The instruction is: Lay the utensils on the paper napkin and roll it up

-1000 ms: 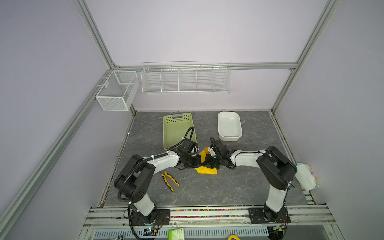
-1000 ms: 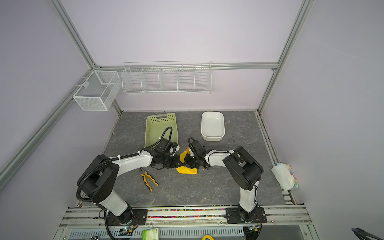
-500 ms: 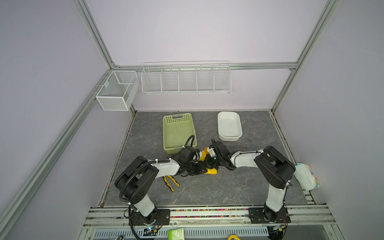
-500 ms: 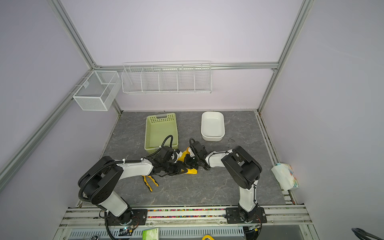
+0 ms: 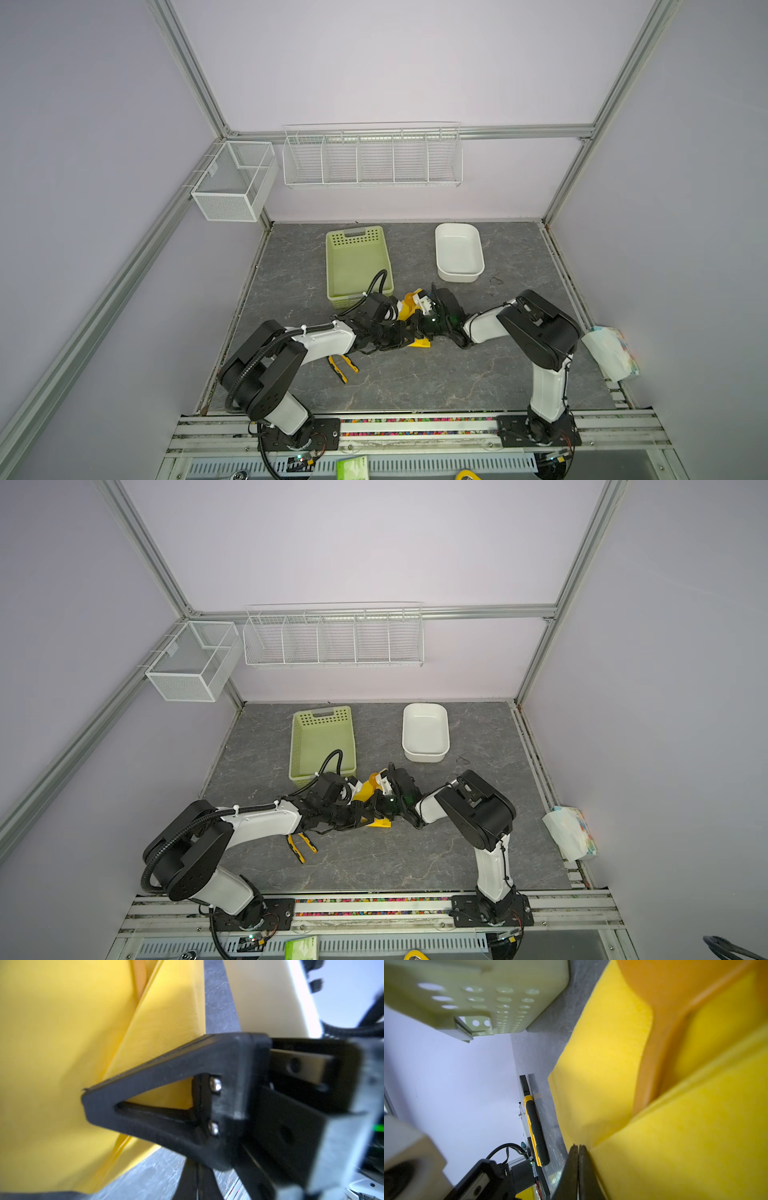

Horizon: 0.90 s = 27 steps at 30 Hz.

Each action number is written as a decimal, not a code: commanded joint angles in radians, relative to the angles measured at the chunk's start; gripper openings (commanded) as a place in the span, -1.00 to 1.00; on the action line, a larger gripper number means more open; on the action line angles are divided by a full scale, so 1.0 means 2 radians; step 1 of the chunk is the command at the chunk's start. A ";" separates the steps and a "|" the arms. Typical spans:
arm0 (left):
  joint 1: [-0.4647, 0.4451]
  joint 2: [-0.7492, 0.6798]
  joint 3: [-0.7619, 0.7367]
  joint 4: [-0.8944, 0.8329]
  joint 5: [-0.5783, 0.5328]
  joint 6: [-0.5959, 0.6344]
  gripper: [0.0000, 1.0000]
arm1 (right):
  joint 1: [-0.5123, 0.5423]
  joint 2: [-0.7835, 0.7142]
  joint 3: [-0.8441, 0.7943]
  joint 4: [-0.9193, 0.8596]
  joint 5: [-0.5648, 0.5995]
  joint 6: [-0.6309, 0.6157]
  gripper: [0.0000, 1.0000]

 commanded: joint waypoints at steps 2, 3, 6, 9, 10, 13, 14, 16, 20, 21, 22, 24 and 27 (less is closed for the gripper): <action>0.011 -0.023 0.010 -0.034 -0.024 0.019 -1.00 | -0.001 0.035 -0.032 0.034 -0.014 0.034 -0.85; 0.014 -0.027 0.010 -0.039 -0.024 0.022 -1.00 | -0.001 0.039 -0.037 0.056 -0.016 0.039 -0.86; 0.027 -0.038 0.013 -0.055 -0.026 0.031 -1.00 | -0.004 0.058 -0.050 0.129 -0.025 0.061 -0.85; 0.039 -0.047 0.017 -0.072 -0.028 0.041 -1.00 | -0.005 0.080 -0.056 0.203 -0.030 0.090 -0.85; 0.042 -0.048 0.020 -0.078 -0.029 0.045 -1.00 | -0.005 0.084 -0.057 0.218 -0.031 0.097 -0.85; 0.048 -0.051 0.028 -0.093 -0.033 0.056 -1.00 | -0.005 0.077 -0.054 0.219 -0.031 0.099 -0.85; 0.049 -0.051 0.030 -0.097 -0.034 0.059 -1.00 | -0.005 0.068 -0.053 0.210 -0.030 0.094 -0.85; 0.051 -0.051 0.033 -0.100 -0.035 0.061 -1.00 | -0.005 0.045 -0.049 0.175 -0.030 0.076 -0.85; 0.055 -0.047 0.039 -0.103 -0.038 0.066 -1.00 | -0.005 -0.007 -0.037 0.075 -0.023 0.027 -0.85; 0.056 -0.044 0.041 -0.105 -0.038 0.068 -1.00 | -0.005 -0.015 -0.035 0.054 -0.020 0.019 -0.85; 0.057 -0.041 0.045 -0.107 -0.038 0.071 -1.00 | -0.006 -0.025 -0.034 0.040 -0.018 0.013 -0.85; 0.062 -0.036 0.050 -0.108 -0.036 0.074 -1.00 | -0.006 -0.037 -0.034 0.025 -0.016 0.008 -0.85; 0.066 -0.028 0.059 -0.107 -0.032 0.076 -1.00 | -0.007 -0.047 -0.034 0.016 -0.015 0.006 -0.85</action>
